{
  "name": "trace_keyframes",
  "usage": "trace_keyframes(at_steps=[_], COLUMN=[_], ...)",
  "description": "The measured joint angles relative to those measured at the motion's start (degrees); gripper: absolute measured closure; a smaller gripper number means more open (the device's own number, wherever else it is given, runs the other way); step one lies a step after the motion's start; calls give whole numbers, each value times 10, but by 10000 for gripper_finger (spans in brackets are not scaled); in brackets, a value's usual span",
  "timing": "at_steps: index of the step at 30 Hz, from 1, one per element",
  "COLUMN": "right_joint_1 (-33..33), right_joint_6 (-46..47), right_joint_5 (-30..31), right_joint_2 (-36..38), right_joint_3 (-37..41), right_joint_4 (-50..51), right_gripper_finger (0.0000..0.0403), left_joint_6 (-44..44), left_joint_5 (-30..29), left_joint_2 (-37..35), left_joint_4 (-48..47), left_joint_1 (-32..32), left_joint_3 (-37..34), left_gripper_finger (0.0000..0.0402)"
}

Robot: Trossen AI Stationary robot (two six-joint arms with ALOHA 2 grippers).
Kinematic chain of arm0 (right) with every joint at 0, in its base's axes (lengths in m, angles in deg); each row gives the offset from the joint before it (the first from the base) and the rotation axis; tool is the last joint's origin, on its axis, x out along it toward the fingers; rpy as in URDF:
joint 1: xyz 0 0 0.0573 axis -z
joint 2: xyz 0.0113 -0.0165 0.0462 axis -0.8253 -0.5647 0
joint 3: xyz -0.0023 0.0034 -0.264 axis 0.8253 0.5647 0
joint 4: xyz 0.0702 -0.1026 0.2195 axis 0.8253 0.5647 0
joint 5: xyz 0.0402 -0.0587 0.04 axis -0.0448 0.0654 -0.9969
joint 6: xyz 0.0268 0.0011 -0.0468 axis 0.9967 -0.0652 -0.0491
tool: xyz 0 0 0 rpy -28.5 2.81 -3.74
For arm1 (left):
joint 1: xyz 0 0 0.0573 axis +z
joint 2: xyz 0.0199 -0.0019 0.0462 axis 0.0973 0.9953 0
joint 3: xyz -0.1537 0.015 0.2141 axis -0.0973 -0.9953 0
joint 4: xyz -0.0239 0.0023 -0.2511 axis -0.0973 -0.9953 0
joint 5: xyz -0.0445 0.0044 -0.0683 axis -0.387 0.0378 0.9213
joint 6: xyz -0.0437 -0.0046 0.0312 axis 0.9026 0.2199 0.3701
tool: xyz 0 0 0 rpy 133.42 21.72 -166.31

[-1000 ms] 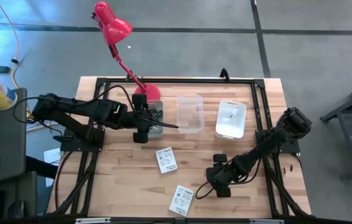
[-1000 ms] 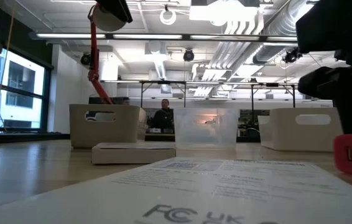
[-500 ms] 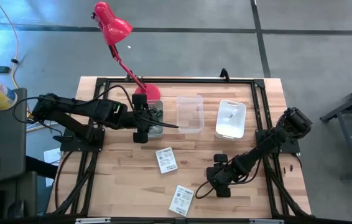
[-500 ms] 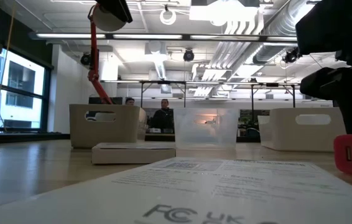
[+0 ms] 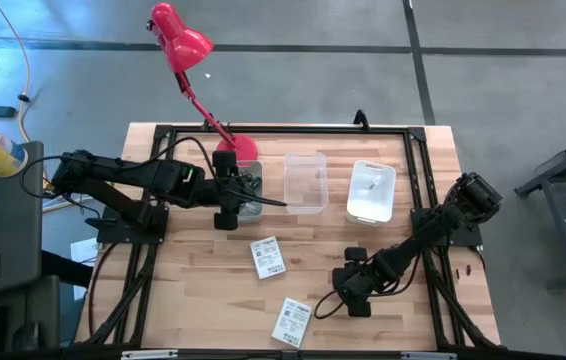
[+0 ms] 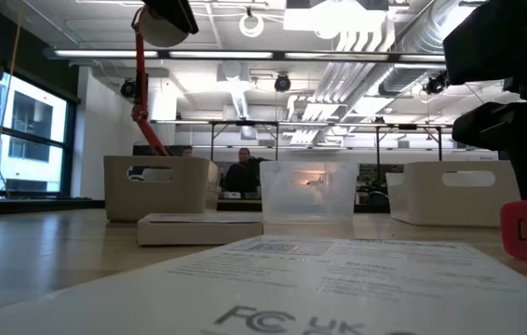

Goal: Pick and place items into bin
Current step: Put the pink charger adapter into the white bin

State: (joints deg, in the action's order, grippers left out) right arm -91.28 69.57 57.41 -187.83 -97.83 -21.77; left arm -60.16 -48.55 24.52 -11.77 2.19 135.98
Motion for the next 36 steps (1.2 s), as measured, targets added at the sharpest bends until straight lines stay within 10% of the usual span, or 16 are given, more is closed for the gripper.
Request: trace_keyframes(at_steps=[36], right_joint_1=[0], right_joint_6=[76], right_joint_5=[11], right_joint_2=[82], right_joint_3=[0], right_joint_4=[101], right_gripper_finger=[245], left_joint_6=[-2], left_joint_5=[0], left_joint_2=[0], left_joint_4=[0], left_joint_1=[0], left_joint_3=[0], left_gripper_finger=[186])
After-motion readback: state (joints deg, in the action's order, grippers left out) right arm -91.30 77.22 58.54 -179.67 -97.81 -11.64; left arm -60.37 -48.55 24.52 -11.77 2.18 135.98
